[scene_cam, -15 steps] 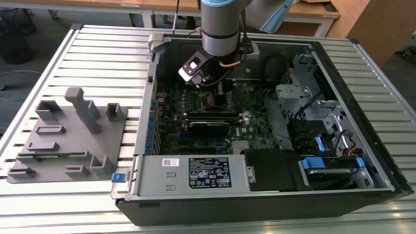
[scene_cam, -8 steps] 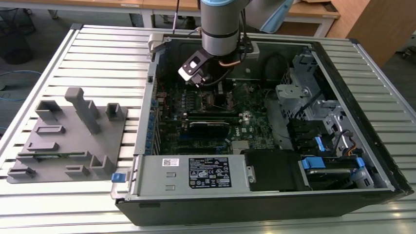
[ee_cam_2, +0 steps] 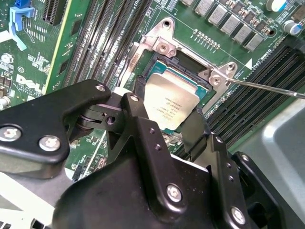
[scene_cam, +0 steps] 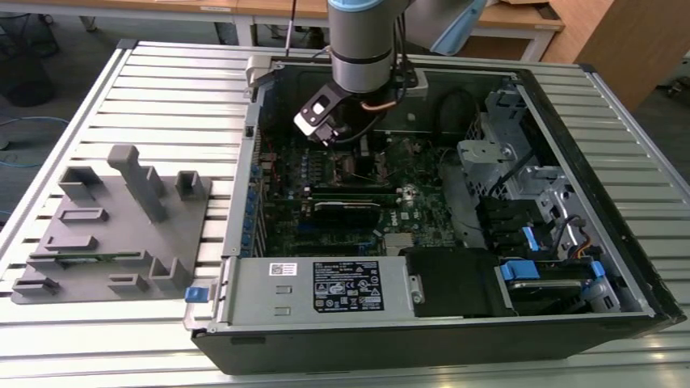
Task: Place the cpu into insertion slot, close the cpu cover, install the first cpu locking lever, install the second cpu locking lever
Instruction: 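Place the cpu into insertion slot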
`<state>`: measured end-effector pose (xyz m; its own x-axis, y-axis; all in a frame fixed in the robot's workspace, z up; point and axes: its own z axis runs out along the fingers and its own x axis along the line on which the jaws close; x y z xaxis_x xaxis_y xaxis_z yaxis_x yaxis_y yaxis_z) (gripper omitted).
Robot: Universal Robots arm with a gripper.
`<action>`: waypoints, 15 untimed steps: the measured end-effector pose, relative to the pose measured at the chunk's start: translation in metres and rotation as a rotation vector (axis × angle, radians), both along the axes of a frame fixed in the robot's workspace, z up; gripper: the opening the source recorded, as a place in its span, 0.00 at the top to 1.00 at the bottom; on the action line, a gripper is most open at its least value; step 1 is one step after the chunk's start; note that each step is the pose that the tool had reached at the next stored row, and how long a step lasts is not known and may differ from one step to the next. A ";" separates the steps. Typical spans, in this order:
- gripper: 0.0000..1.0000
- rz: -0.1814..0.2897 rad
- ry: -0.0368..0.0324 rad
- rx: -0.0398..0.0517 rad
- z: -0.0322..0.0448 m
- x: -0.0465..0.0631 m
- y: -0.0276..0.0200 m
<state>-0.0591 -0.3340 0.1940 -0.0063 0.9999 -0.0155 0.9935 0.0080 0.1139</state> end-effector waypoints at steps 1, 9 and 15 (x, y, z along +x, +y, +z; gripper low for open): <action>0.46 0.000 -0.0005 0.0004 0.0000 0.000 0.0000; 0.46 0.000 -0.0026 0.0017 -0.0012 -0.001 -0.0001; 0.46 0.000 -0.0028 0.0020 -0.0014 -0.001 -0.0001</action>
<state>-0.0602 -0.3341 0.1926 -0.0063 0.9999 -0.0135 0.9931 0.0078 0.1167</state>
